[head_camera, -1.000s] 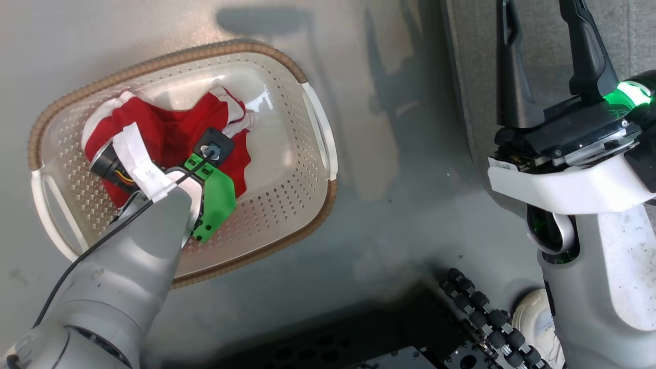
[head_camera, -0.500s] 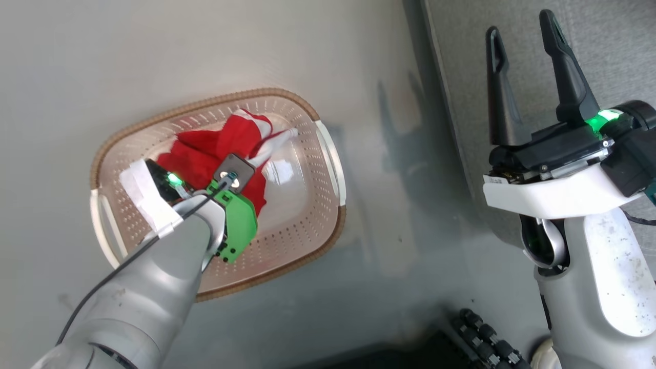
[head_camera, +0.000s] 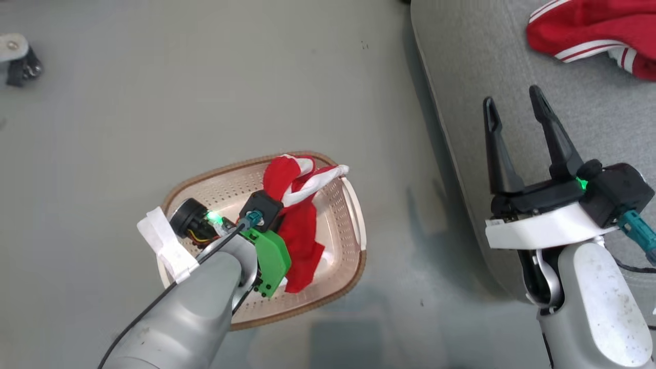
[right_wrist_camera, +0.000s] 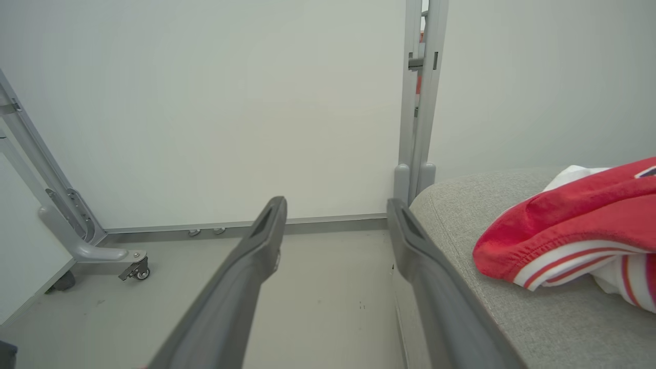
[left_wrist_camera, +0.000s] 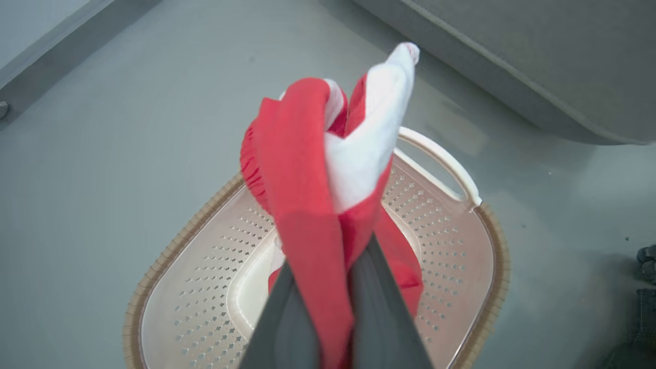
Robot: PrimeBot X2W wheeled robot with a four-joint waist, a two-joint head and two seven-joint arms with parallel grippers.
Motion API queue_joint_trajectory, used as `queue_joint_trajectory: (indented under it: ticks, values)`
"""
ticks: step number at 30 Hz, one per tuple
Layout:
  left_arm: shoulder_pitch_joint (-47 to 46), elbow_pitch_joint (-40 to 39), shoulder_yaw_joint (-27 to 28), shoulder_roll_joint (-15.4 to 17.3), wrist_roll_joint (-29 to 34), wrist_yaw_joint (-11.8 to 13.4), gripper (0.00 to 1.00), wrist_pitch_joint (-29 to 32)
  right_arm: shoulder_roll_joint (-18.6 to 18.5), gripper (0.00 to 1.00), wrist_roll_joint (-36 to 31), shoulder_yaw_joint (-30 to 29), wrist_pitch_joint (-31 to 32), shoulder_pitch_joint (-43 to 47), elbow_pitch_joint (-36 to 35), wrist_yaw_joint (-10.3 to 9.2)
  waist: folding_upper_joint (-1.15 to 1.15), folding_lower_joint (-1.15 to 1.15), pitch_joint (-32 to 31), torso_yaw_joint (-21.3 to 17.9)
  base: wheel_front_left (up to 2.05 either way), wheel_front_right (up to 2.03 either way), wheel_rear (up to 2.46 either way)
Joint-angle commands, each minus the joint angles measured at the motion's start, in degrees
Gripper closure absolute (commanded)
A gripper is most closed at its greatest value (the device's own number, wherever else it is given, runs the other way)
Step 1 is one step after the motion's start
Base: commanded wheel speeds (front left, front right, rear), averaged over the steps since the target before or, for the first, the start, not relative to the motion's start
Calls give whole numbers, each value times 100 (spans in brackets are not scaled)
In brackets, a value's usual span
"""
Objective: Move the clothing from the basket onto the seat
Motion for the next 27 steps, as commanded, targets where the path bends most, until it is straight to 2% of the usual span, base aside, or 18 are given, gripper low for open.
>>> queue_joint_trajectory:
  ticks: [1, 15, 27]
  values:
    - [147, -145, 49, 45, -12, -12, 100, -30, -21, 0, -38, -20, -17, 152, 44, -6, 51, 0, -681, 355, 0, 0, 0]
    - [911, -1947, 710, 405, 119, 87, 100, -28, -21, 0, 15, -86, -17, 939, 334, -6, 51, 0, -1845, 583, 0, 0, 0]
    - [863, -3347, 1281, 325, 235, 250, 100, -22, -20, 0, 83, -83, -18, 1350, 345, -6, 51, 0, -2281, 664, 0, 0, 0]
